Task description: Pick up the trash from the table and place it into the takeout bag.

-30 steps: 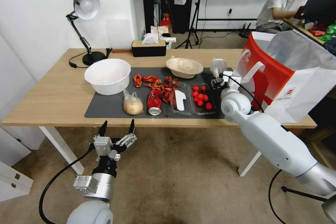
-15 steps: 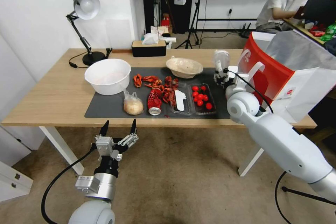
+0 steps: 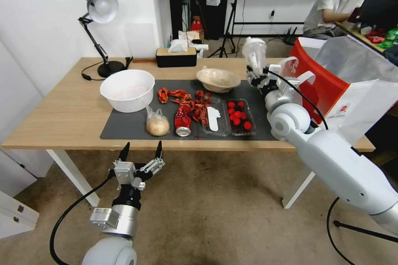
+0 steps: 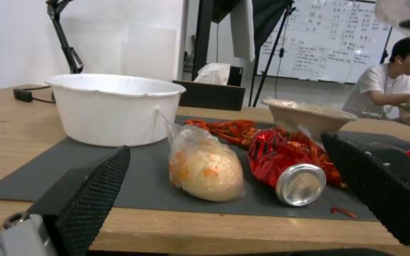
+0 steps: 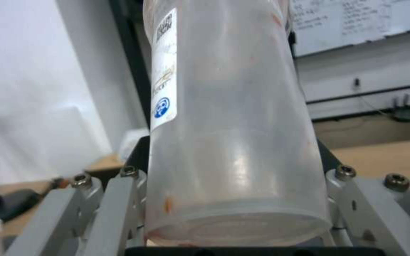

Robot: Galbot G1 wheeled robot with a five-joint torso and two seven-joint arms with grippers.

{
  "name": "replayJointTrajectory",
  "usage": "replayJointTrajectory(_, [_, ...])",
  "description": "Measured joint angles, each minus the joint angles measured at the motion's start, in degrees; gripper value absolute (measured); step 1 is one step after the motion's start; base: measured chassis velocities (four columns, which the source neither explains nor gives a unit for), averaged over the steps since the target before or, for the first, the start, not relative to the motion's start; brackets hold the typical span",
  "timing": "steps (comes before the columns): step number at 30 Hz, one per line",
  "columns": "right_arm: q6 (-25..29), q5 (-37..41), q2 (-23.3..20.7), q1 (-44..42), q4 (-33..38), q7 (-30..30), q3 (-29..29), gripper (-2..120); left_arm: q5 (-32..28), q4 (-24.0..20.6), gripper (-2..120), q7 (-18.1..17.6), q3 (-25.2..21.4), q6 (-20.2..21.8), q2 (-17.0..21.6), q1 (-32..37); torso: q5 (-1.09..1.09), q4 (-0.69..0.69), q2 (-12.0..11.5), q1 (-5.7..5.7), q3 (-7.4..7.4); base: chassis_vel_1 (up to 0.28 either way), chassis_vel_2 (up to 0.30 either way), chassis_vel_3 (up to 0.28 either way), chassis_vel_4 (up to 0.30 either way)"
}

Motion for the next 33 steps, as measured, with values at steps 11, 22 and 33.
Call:
replayJointTrajectory(11, [5.85, 3.5, 1.48, 4.87, 2.39, -1.67, 0.08, 46, 0.2, 0.22, 100, 0.02, 0.13, -0.06, -0.34, 0.09, 0.0, 0.0, 0.0, 0.0, 0.0, 0.0, 0.0, 0.0, 0.0])
replayJointTrajectory(22, [-2.27, 4.8, -0.36, 5.44, 6.89, 5.01, 9.25, 46, 0.22, 0.31, 100, 0.03, -0.04, -0.18, -0.35, 0.31, -0.01, -0.01, 0.0, 0.0, 0.0, 0.0, 0.0, 0.0, 0.0])
replayJointTrajectory(33, [-16.61, 6.0, -9.79, -9.23, 16.76, 13.55, 27.47, 46, 1.14, 1.0, 100, 0.03, 1.3, -0.19, -0.65, -0.24, 0.0, -0.02, -0.01, 0.0, -0.01, 0.0, 0.0, 0.0, 0.0])
